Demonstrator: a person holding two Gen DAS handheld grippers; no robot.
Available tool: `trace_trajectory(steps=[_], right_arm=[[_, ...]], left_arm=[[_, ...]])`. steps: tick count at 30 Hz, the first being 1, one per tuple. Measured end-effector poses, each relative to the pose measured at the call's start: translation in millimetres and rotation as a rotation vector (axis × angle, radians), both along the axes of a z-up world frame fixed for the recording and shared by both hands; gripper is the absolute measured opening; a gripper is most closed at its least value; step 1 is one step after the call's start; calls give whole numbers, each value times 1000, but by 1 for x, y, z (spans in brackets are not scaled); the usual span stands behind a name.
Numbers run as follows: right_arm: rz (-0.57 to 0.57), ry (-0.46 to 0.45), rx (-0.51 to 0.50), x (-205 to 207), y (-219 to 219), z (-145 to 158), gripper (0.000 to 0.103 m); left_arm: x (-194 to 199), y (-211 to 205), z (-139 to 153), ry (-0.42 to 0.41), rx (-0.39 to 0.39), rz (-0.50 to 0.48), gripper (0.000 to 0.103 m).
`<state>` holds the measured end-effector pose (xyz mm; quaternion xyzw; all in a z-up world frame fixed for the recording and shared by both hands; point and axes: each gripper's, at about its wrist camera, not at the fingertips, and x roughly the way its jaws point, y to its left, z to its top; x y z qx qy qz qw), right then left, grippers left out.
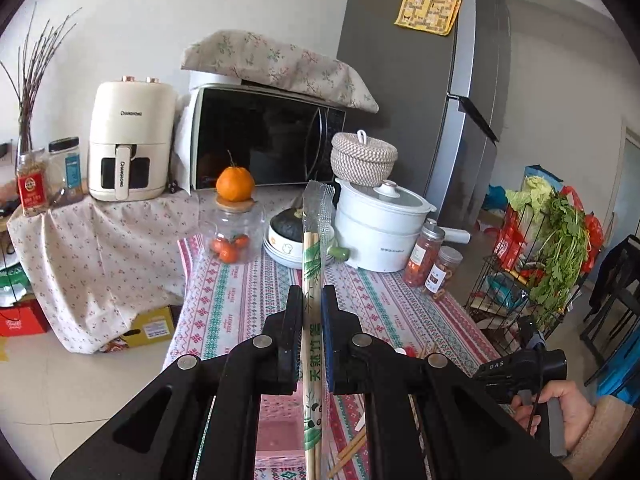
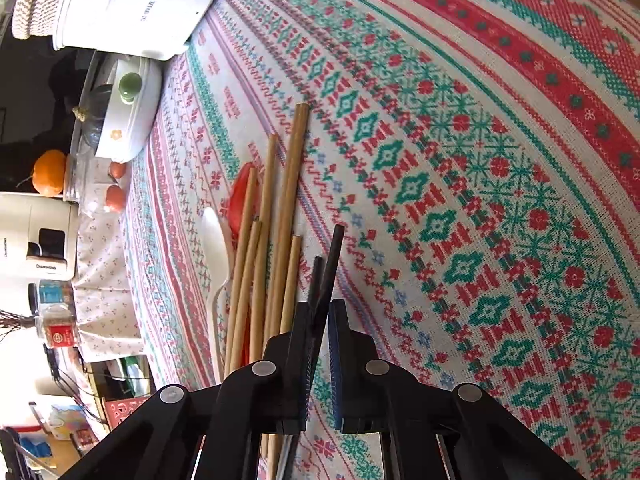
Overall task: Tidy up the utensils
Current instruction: 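Grasp a black chopstick with the right gripper while the left carries its chopstick toward the pink basket, then lower both chopsticks into the pink basket and open both grippers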
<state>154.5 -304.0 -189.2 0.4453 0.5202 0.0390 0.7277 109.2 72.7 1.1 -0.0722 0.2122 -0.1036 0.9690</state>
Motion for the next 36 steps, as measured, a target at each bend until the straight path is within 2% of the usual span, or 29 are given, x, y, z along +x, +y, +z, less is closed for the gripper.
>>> trace_trajectory(steps=[6,10,14,16,22,28,31,33,36], right_arm=[[50,-116,-86,-7,22,44,5],[87,-186,-121,-15,36,68,5],[120,-261,-159,-27,46,92,5],[141,-301,-182,-33,51,104,5],[203,-424,-243,-51,71,140,5],[245,-507,-278,-63,86,167,5],[265,-539,-280,-66,93,177,5],[275,-561,-292,-67,98,186,5],[287,-601,-318,-69,104,201,5]], left_arm=[[11,18,-2,-118,-6,137,9],[17,17,-7,-179,14,174,9],[27,12,-18,-192,43,198,9],[33,11,-28,-171,58,217,9],[47,18,-49,-114,33,247,9],[59,15,-63,-7,30,203,11],[61,14,-63,52,21,162,18],[59,13,-60,70,27,150,32],[53,13,-56,103,31,135,43]])
